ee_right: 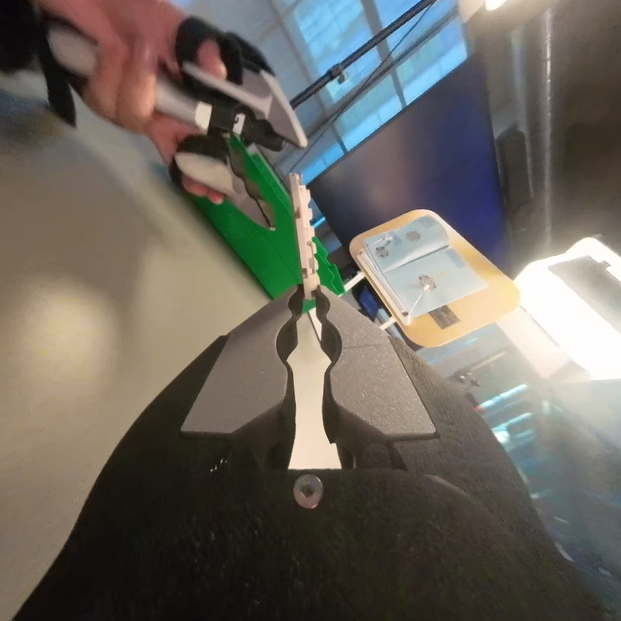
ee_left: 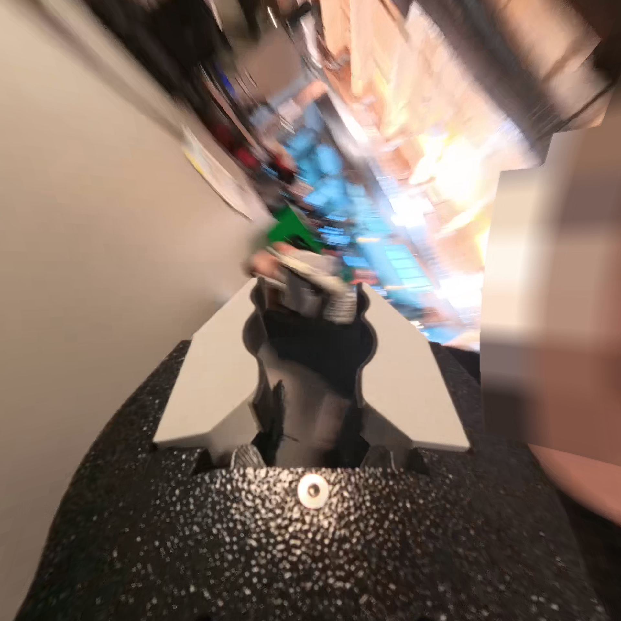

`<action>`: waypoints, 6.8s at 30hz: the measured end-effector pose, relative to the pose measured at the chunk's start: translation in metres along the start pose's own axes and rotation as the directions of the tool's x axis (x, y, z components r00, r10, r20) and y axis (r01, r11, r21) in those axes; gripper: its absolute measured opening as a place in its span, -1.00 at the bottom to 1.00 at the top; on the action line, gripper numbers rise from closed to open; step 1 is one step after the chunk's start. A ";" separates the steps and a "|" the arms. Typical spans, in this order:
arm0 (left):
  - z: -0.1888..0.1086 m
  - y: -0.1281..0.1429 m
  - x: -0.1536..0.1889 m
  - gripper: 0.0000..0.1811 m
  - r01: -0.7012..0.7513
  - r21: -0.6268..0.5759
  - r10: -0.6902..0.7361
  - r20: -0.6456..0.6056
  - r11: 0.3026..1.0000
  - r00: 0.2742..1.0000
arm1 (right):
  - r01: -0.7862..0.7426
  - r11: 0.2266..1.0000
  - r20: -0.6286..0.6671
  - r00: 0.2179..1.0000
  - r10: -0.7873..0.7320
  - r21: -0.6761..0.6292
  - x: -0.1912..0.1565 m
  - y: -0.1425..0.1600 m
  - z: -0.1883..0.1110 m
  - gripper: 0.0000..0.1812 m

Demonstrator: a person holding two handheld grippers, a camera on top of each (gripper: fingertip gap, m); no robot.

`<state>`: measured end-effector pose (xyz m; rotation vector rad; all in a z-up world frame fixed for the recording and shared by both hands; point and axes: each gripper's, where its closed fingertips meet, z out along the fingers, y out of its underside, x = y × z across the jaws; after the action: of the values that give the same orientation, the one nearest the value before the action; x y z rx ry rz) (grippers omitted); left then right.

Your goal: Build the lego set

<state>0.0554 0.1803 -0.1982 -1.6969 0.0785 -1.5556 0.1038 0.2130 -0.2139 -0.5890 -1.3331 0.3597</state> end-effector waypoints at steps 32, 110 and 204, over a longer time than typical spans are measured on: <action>0.079 0.017 -0.075 -0.69 -0.742 -0.263 0.775 -0.036 -0.617 -0.631 | 0.267 0.804 -0.027 0.943 -0.331 -0.532 0.009 0.080 -0.034 -0.94; 0.048 0.021 -0.122 -0.94 -0.720 -0.253 0.754 -0.356 -0.646 -0.552 | 0.227 0.781 -0.023 0.955 -0.294 -0.581 0.013 0.092 -0.040 -0.79; 0.047 0.062 -0.097 -0.51 -0.882 -0.457 0.914 -0.396 -0.115 0.086 | -0.134 0.698 -0.214 0.976 -0.028 -0.704 0.018 0.121 -0.040 -0.86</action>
<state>0.1014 0.2160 -0.3086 -1.3975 1.6173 -0.2644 0.1567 0.3123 -0.2755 -1.2926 -1.2242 -0.2111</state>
